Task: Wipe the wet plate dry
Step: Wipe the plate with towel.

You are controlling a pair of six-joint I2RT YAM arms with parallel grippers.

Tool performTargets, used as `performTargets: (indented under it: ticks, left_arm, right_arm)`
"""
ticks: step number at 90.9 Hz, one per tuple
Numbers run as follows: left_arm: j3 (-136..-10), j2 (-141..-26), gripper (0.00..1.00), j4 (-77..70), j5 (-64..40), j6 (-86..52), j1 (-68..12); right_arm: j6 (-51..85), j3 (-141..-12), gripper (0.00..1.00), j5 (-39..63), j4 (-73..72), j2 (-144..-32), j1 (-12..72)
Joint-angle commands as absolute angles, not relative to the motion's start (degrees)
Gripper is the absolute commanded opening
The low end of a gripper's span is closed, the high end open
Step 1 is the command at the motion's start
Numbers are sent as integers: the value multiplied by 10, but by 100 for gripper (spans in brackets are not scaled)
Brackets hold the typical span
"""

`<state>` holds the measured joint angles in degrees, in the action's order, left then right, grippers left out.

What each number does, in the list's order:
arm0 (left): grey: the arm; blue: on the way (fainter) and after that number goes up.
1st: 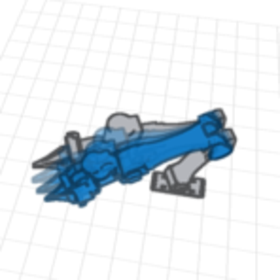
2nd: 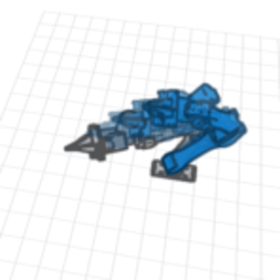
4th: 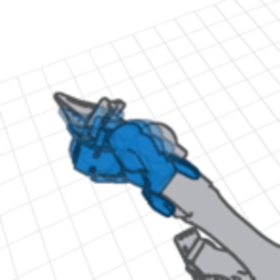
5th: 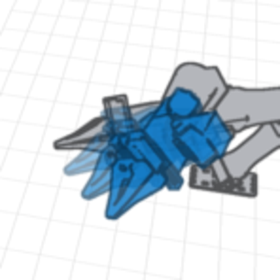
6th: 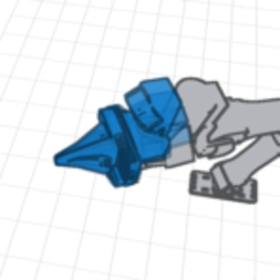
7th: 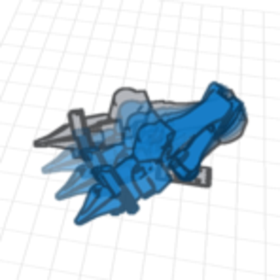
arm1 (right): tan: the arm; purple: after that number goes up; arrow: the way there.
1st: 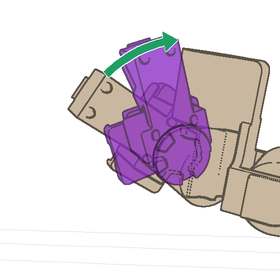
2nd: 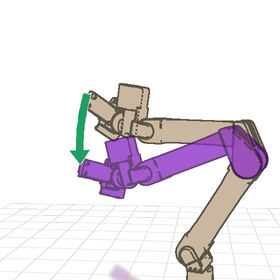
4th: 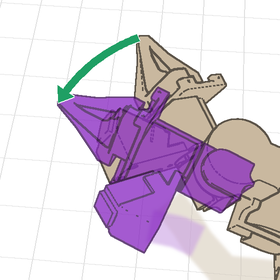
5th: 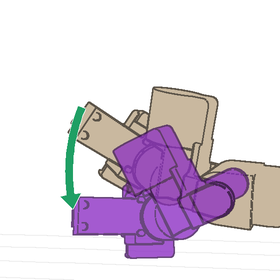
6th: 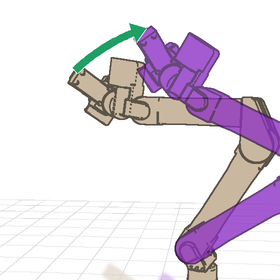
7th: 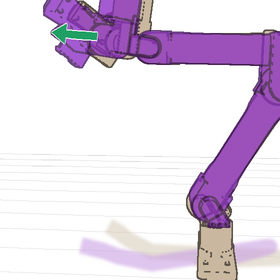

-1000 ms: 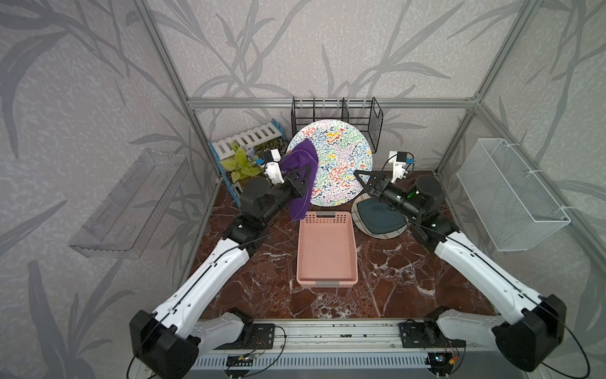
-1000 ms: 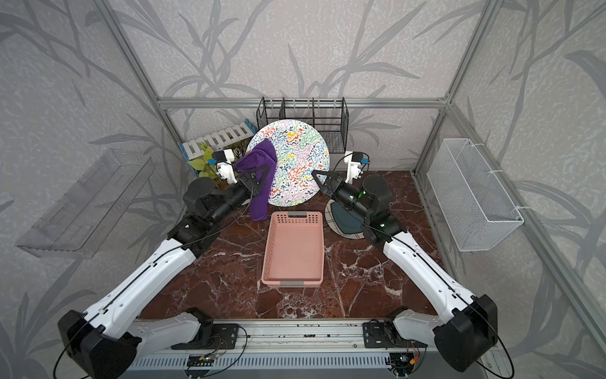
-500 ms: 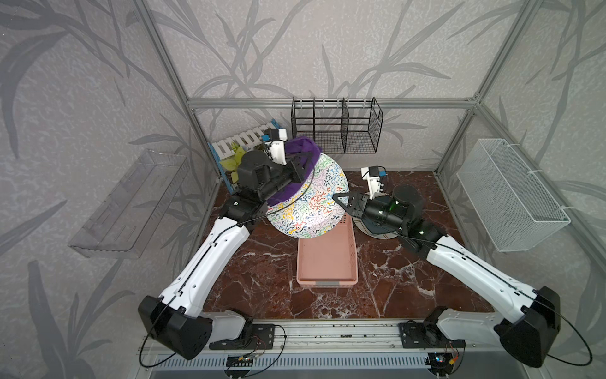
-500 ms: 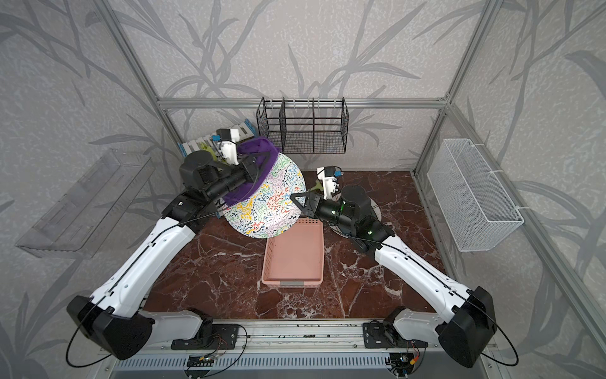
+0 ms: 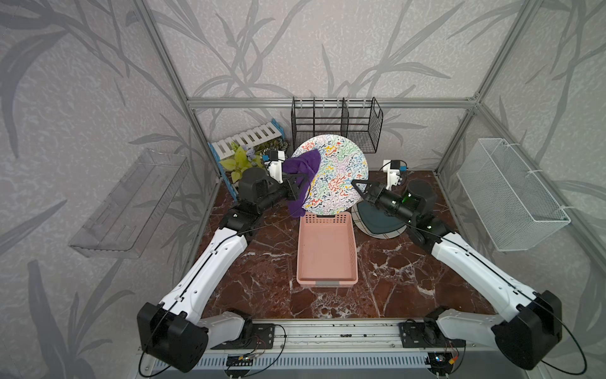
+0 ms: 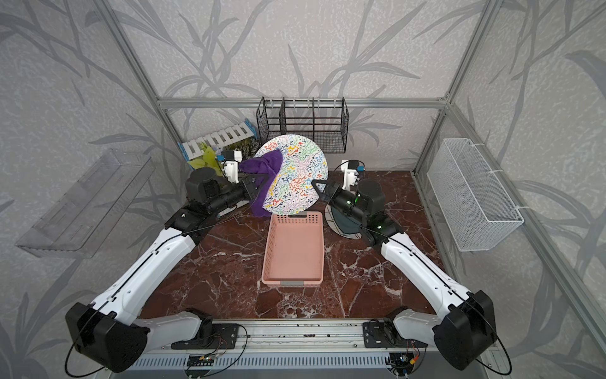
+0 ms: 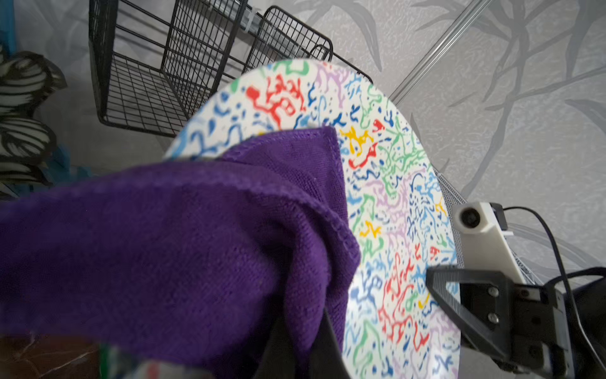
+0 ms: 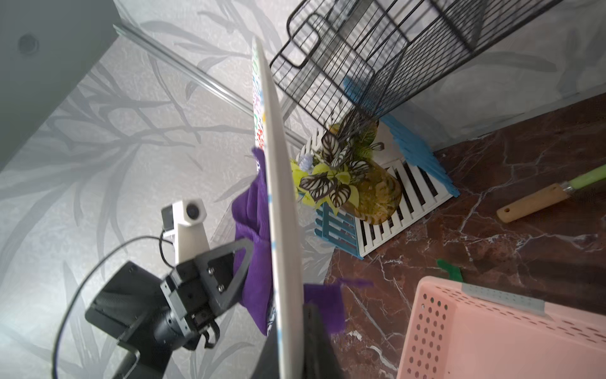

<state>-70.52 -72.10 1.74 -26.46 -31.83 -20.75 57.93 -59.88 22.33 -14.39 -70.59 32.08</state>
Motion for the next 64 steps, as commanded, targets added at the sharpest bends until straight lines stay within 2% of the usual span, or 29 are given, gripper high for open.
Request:
performTargets:
  ticks: [1, 8, 27, 35, 47, 56, 64]
  left_arm:
    - [-766, -776, 0, 37, -284, -281, -288]
    - [-803, -809, 0, 61, -261, -253, -338]
    - [-799, -808, 0, 61, -282, -255, -339]
    - [-766, -801, 0, 74, -302, -244, -348]
    - [-700, -767, 0, 76, -261, -244, -347]
    - [-719, -764, 0, 118, -190, -251, -317]
    - [-737, -764, 0, 118, -163, -304, -240]
  right_arm:
    - [555, -654, 0, 285, -235, -685, 374]
    - [561, -666, 0, 275, -267, -698, 373]
    - [591, -663, 0, 253, -244, -694, 334]
    - [659, -624, 0, 253, -302, -679, 283]
    - [685, -609, 0, 266, -340, -664, 246]
    - [668, -619, 0, 291, -325, -662, 257]
    - [653, -614, 0, 307, -321, -664, 278]
